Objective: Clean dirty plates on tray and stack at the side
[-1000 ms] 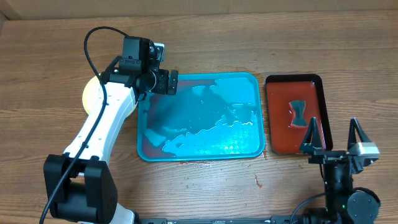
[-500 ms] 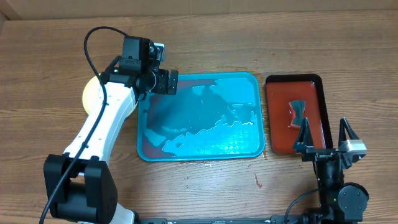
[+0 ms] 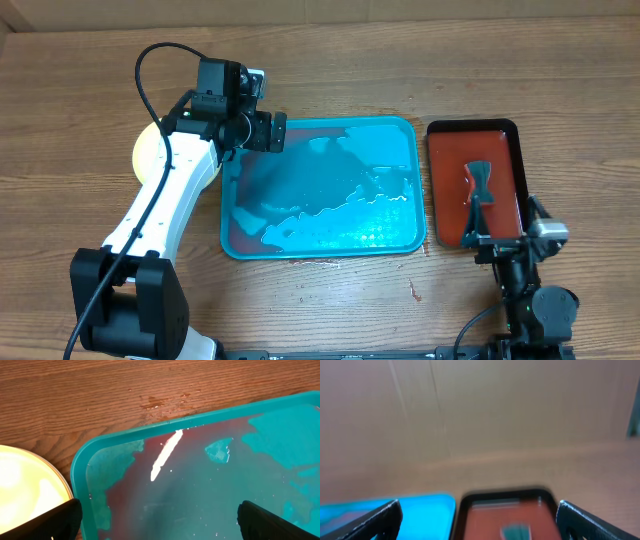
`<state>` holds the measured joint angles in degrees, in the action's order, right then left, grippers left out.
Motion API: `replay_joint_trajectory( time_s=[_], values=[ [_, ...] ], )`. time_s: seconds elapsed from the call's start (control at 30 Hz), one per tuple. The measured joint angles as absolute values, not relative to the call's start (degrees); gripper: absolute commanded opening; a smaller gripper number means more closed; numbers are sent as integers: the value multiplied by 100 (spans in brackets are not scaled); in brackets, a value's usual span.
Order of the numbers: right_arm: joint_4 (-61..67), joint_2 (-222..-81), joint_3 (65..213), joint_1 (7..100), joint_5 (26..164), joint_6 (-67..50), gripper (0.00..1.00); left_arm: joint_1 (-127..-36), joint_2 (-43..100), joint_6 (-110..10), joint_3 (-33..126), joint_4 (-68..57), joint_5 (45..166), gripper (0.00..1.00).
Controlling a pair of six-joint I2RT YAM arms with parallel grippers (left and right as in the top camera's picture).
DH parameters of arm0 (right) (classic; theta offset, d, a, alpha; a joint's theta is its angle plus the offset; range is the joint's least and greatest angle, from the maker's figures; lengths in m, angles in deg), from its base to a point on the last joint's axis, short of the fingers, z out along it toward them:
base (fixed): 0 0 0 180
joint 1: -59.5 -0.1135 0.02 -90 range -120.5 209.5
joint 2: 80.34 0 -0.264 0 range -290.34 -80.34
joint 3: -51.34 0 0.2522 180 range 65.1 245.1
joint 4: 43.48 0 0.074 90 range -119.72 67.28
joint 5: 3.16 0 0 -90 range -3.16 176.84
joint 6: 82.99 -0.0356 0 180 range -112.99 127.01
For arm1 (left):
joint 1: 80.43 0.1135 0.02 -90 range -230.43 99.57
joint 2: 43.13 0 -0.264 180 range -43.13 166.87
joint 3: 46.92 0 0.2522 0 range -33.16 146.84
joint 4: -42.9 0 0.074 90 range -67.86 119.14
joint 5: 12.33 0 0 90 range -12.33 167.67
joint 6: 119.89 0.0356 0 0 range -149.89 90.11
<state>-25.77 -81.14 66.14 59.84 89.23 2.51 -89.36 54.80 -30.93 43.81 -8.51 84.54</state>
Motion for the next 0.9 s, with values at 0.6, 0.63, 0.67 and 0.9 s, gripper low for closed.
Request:
replay_joint_trajectory(
  time_s=[0.6,0.63,0.67,0.9],
  values=[
    [-2468,-8112,6614,5984,8964,254,100,-8936,5480,-3093,4381,-851,8454,100],
    [-2470,-8112,6614,5984,8964,254,100,-8936,5480,-3093,4381,-851,8454,100],
    [-2470,-8112,6616,5984,8967,251,100,-8936,5480,-3093,4381,-851,8454,100],
    [-2470,-8112,6614,5984,8964,254,100,-8936,5480,-3093,4381,-851,8454,100]
  ],
)
